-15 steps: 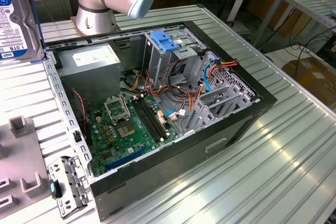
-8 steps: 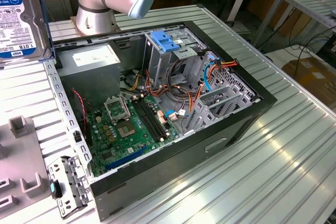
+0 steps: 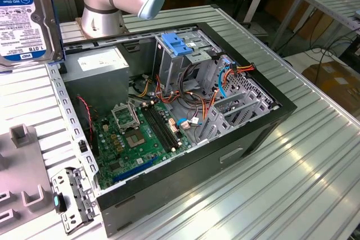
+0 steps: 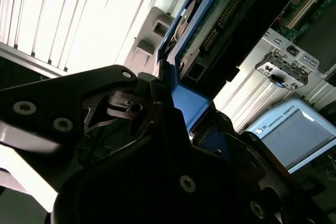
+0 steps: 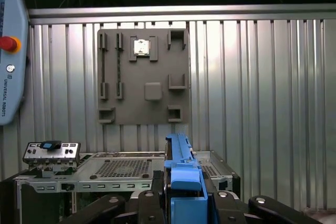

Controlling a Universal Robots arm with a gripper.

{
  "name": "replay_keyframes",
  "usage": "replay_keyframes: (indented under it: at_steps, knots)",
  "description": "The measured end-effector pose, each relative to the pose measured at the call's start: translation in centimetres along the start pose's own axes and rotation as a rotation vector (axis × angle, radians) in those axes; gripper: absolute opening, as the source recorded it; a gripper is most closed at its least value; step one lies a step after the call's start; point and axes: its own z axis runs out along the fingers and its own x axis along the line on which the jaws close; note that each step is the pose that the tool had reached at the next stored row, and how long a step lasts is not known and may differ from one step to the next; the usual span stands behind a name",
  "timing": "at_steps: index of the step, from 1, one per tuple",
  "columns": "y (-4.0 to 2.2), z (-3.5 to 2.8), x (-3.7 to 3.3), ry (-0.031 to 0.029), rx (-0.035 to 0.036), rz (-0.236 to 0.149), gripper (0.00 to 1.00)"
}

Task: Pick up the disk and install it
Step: 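Pick up the disk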

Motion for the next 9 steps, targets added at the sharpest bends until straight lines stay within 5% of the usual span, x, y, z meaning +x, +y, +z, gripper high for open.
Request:
replay_keyframes:
  at_steps: [9]
  knots:
    - [-1.13,0.0,0.03,0.0,-0.0001,0.0,0.37]
